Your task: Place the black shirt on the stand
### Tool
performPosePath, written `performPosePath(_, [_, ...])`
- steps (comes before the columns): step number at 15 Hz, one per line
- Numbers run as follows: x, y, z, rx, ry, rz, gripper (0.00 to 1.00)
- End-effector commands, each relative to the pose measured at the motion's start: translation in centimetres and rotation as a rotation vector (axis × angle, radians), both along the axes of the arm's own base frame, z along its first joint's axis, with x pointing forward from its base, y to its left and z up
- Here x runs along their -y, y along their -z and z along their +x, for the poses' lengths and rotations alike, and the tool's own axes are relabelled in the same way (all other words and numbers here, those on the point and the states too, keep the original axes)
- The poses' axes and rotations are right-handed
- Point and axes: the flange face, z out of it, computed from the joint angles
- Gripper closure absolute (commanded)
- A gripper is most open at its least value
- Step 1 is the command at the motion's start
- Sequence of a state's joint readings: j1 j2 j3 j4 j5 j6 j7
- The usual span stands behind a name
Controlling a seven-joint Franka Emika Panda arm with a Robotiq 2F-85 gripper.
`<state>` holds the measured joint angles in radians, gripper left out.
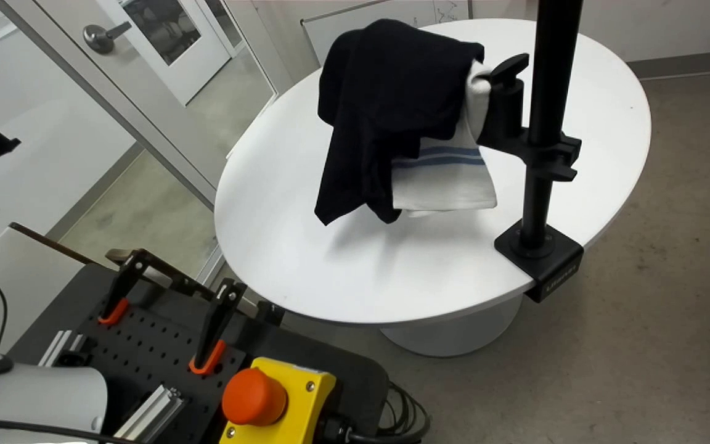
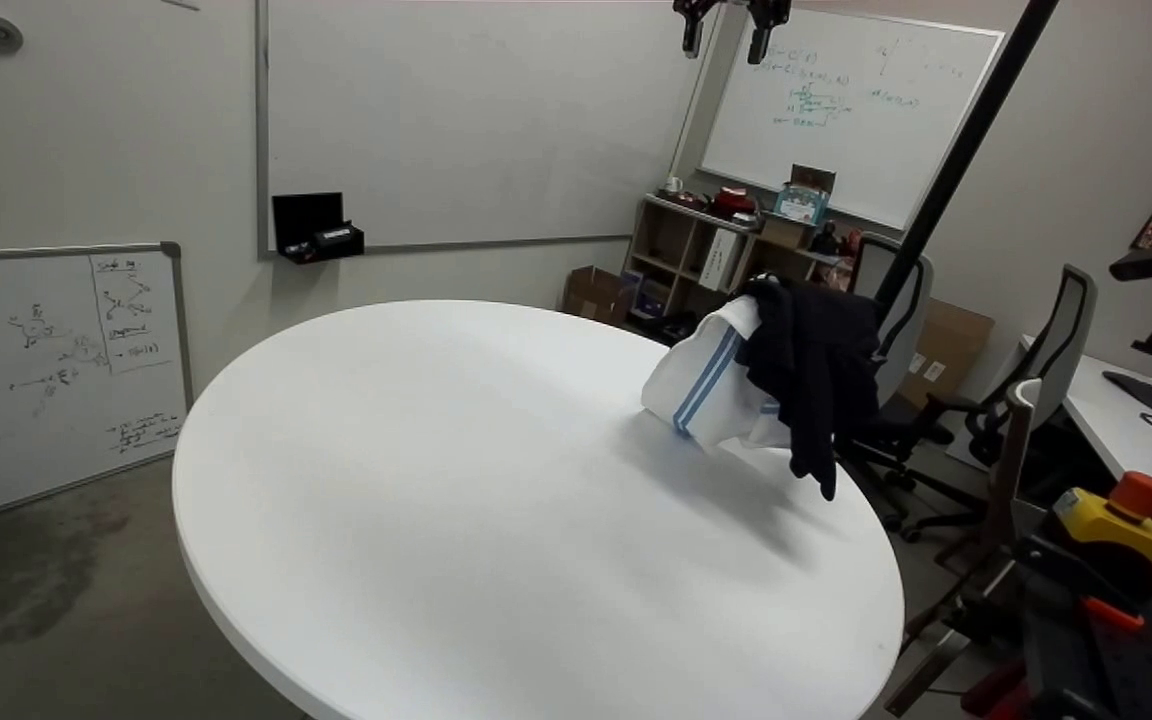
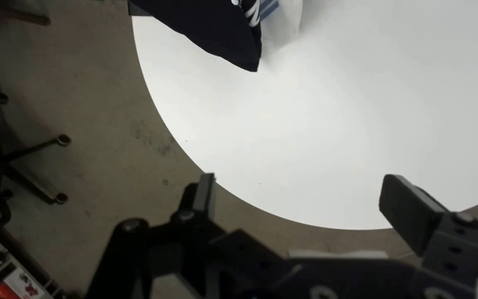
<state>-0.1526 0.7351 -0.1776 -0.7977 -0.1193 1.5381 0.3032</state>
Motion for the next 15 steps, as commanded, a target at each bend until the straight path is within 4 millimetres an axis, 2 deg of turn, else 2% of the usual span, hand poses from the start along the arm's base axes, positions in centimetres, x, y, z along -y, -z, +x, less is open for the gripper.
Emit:
performPosePath(1, [-4.7,-1.7,-0.6,0.028,-0.198,0.022,0.0])
performPosePath(4, [-8.4,-1.9,-1.6,0.022,-0.347,0.085,0.0])
performPosePath(7, [-10.9,-1.7,-3.3,0.001,-0.481,0.142,0.0])
performPosePath(11, [-12.8,-0.4,-6.4,-0.053,-0.557,0.177,0.0])
performPosePath(15, [-14.7,2.0,-10.0,-0.118,-0.602,0.233,0.0])
